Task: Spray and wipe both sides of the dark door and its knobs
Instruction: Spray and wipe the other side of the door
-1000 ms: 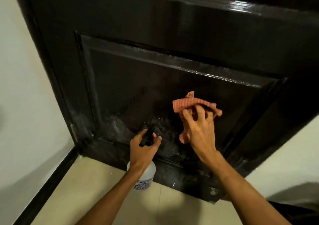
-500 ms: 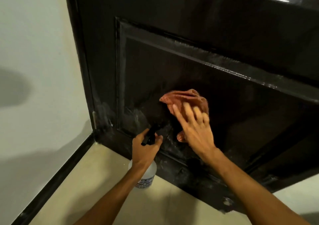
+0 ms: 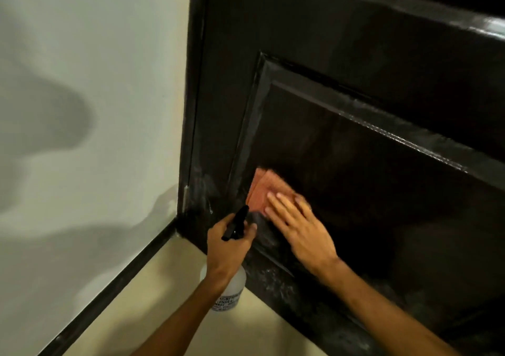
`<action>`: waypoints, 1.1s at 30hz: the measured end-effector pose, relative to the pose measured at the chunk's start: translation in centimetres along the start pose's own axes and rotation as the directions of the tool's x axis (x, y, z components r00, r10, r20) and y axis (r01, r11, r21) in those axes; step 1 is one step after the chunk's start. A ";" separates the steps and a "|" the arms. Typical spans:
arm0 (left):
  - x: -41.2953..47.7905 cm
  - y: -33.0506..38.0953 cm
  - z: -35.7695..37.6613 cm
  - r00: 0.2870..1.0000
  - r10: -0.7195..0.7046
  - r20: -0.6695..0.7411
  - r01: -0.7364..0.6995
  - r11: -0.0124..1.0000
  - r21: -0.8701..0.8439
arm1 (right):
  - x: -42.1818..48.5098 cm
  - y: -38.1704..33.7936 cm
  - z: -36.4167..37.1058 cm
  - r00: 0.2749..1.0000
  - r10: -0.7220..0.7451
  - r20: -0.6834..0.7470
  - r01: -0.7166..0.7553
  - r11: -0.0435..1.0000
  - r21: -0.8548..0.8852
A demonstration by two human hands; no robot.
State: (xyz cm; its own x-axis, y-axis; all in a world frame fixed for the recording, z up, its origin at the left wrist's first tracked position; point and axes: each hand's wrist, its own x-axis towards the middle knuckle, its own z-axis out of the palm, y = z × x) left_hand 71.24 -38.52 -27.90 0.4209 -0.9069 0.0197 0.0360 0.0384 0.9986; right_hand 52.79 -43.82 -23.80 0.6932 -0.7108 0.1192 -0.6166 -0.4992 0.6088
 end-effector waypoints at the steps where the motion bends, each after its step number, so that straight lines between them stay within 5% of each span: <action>1: -0.1 0.0 -0.1 1.000 0.013 0.007 -0.013 1.000 0.005 | -0.7 -0.7 1.3 0.991 -0.083 0.101 0.087 0.995 -0.038; 4: 1.6 0.4 -1.6 0.999 0.032 -0.006 -0.032 0.999 0.017 | 1.9 -0.6 1.1 0.980 -0.169 0.103 0.177 0.980 -0.085; 8: 3.7 0.2 -3.4 1.000 0.013 -0.023 -0.014 1.000 -0.007 | 8.4 1.0 -2.0 0.980 0.051 -0.192 -0.064 0.996 -0.064; 14: 5.7 -1.6 -5.1 0.999 0.009 -0.032 -0.007 0.999 0.032 | 9.0 -5.2 2.7 0.960 -0.260 0.106 0.273 0.950 -0.148; 19: 8.0 -2.3 -7.3 0.996 0.026 -0.086 -0.023 0.999 0.037 | 14.7 -3.0 -2.4 0.981 0.033 -0.193 -0.044 0.997 -0.056; 25: 8.8 -3.6 -8.9 0.989 0.045 -0.138 -0.044 0.999 0.010 | 14.2 -7.1 1.8 0.961 -0.256 0.107 0.269 0.952 -0.147; 30: 10.6 -3.6 -10.1 0.988 0.085 -0.132 -0.081 0.996 0.034 | 21.3 -5.8 -1.8 0.968 -0.050 -0.244 0.011 0.987 -0.160; 33: 11.2 -4.8 -10.9 0.984 0.067 -0.163 -0.064 0.998 0.020 | 23.7 -8.0 -1.3 0.971 -0.103 -0.217 0.062 0.981 -0.186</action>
State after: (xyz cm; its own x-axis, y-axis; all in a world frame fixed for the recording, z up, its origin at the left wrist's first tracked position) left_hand 85.64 -44.33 -32.98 0.5640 -0.8221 0.0780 -0.0092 0.0882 0.9961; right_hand 74.63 -56.04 -24.85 0.8171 -0.5316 0.2231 -0.4921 -0.4415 0.7503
